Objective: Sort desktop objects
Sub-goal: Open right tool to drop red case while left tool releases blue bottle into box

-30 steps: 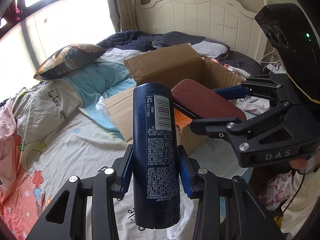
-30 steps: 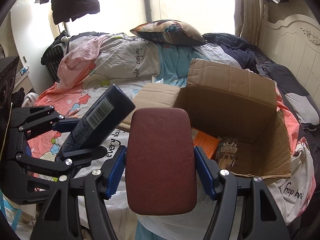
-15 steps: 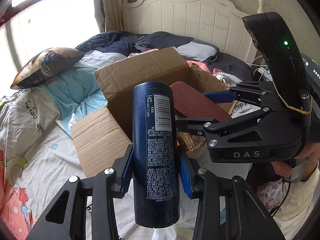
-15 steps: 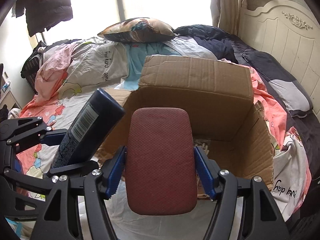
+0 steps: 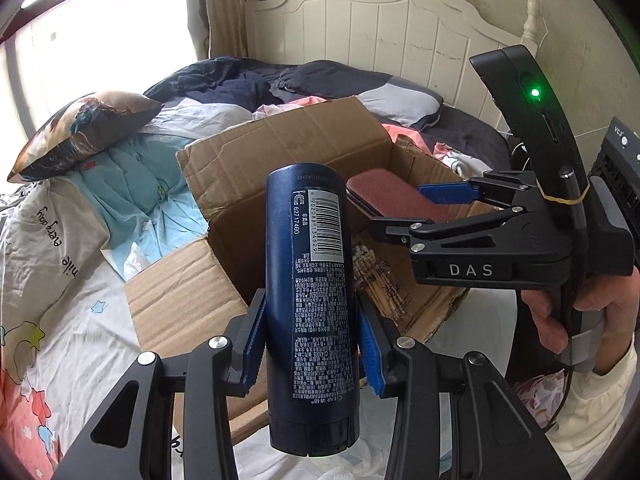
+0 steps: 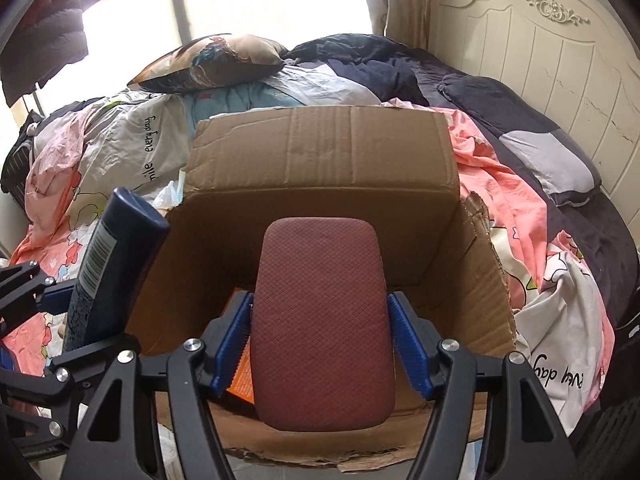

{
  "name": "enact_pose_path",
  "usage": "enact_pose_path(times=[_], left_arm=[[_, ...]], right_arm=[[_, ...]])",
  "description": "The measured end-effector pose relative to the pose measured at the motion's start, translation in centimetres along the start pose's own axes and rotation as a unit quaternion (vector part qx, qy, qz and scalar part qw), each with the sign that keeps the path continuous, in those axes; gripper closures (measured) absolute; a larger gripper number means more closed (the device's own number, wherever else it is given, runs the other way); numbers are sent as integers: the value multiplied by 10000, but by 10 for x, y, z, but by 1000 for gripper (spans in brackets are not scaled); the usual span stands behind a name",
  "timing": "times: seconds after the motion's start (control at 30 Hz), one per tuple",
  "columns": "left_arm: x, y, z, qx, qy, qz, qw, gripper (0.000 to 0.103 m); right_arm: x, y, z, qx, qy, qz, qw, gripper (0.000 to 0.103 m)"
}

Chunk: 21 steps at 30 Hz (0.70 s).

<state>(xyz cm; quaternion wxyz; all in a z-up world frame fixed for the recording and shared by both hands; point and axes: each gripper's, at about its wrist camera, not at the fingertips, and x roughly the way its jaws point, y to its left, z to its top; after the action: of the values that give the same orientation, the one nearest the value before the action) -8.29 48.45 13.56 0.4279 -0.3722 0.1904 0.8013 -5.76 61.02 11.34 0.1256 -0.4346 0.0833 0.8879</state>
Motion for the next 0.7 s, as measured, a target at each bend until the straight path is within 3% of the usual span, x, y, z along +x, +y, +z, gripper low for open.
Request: enact_pose_path(times=[0.13, 0.43, 0.7], left_arm=[[5, 0, 0, 9, 47, -25, 10000, 61], [3, -8, 9, 103, -18, -40, 9999, 66], [4, -11, 13, 121, -70, -25, 9999, 66]], right_arm=[[-2, 0, -1, -11, -67, -214, 9997, 29], [-7, 10, -10, -266, -145, -274, 9992, 29], [-11, -5, -9, -17, -267, -227, 9994, 29]])
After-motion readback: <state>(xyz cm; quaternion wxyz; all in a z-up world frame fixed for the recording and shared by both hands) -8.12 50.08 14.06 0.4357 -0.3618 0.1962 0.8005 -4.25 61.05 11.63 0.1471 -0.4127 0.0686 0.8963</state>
